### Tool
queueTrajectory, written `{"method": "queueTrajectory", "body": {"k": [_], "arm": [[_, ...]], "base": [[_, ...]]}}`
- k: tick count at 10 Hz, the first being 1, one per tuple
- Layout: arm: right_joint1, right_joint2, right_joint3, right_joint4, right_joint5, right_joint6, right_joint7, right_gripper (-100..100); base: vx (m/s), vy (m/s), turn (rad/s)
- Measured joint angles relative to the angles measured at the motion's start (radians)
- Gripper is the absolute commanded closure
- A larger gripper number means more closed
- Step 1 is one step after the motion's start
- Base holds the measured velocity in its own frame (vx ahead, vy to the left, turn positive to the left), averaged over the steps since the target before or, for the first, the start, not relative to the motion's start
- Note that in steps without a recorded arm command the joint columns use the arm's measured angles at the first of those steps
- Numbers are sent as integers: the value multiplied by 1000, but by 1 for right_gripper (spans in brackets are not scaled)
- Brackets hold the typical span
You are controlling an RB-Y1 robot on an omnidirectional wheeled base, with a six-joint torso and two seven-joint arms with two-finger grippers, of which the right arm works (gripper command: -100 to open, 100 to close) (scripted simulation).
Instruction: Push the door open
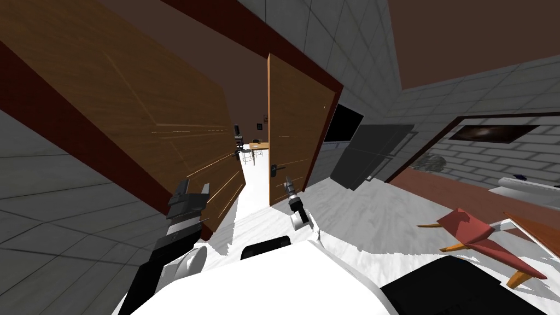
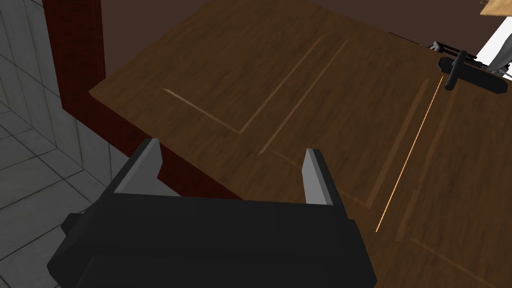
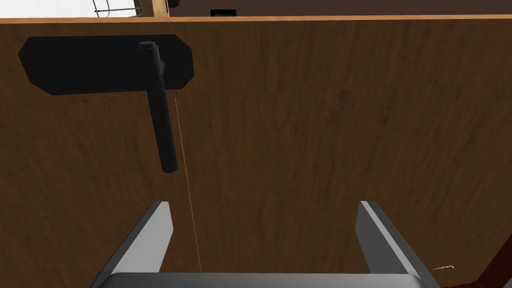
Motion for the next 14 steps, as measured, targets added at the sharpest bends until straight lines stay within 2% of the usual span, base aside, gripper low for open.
{"method": "queueTrajectory", "body": {"k": [2,4,6,8,10,11,14], "arm": [[-26,2,9,46,-2,14,-1,-100],[-48,-4,16,101,-6,13,-6,-100],[-75,-5,26,158,-9,23,-8,-100],[-91,-6,37,199,-11,34,-11,-100],[-103,-12,45,223,-14,48,-16,-100],[-113,-9,47,243,-15,49,-16,-100],[-122,-6,42,258,-15,46,-14,-100]], "base": [[77,-74,70],[113,-89,77],[119,-114,69],[115,-87,50],[118,-62,35],[56,-26,11],[171,16,24]]}}
